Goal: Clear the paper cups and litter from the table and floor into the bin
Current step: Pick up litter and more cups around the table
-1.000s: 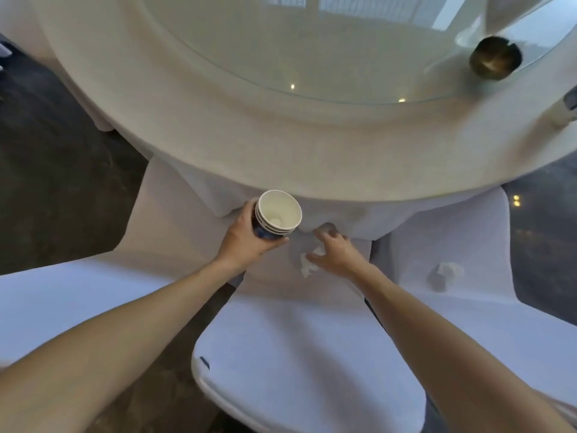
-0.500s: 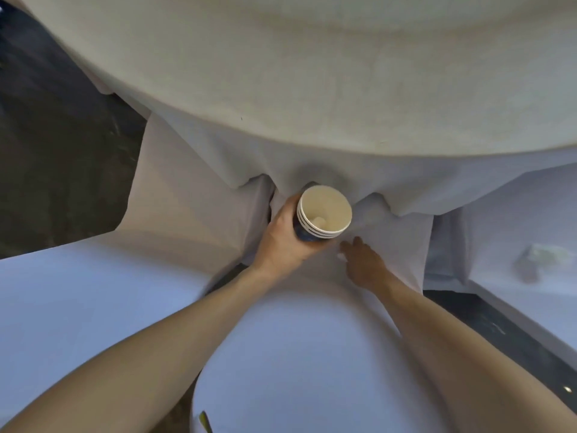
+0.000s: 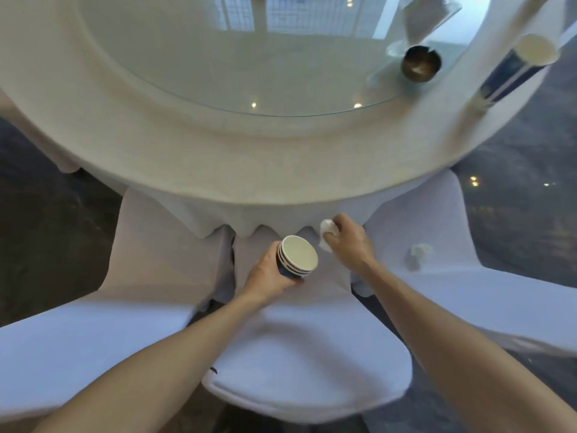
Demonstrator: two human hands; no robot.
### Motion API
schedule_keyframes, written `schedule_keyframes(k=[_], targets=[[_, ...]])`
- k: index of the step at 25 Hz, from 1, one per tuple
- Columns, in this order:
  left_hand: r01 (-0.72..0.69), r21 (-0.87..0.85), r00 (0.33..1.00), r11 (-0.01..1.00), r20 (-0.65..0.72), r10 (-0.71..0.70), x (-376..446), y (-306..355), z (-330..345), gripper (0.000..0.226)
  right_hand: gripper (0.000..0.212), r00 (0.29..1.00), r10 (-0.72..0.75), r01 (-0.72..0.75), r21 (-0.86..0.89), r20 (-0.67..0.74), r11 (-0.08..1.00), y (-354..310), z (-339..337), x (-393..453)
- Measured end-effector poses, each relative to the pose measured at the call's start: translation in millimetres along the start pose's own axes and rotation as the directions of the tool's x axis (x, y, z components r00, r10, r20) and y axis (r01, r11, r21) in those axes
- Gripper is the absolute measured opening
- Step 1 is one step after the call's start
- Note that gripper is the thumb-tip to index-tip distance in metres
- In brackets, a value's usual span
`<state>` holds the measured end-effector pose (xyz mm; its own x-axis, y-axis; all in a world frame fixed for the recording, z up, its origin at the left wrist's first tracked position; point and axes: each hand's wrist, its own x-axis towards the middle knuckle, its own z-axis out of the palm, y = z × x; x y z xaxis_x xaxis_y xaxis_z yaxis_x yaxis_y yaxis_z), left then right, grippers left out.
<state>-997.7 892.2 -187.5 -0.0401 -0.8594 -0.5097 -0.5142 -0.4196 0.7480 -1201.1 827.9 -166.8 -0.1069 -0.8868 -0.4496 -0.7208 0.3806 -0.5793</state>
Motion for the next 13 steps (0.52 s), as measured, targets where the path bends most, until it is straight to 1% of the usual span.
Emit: schedule_keyframes(k=[1,4,7,9,11,13], targets=[[-0.033,0.004,0.999,0.999,0.017,0.033,-9,18,3,0.081,0.017,0.999,-0.031,0.031,0.017,-0.021,0.999,-10,-21,-17],[-0.074,-0.012,0.997,0.997,0.009,0.074,-27,62,12,0.080,0.020,0.989,-0.144,0.147,0.067,-0.043,0.987,-23,-60,-53],[-0.104,0.020,0.994,0.994,-0.020,0.105,-48,93,27,0.080,0.024,0.989,-0.148,0.145,0.079,0.026,0.986,-18,-88,-86],[-0.132,0.066,0.989,0.989,-0.054,0.136,-69,113,45,0.079,0.026,0.984,-0.157,0.157,0.012,0.080,0.988,-8,-110,-107],[-0.170,0.100,0.982,0.980,-0.063,0.177,-93,135,69,0.077,0.027,0.975,-0.187,0.197,-0.083,0.119,0.977,9,-132,-132],[-0.194,0.098,0.978,0.976,-0.055,0.200,-107,153,89,0.075,0.027,0.961,-0.243,0.260,-0.140,0.130,0.955,24,-147,-147]])
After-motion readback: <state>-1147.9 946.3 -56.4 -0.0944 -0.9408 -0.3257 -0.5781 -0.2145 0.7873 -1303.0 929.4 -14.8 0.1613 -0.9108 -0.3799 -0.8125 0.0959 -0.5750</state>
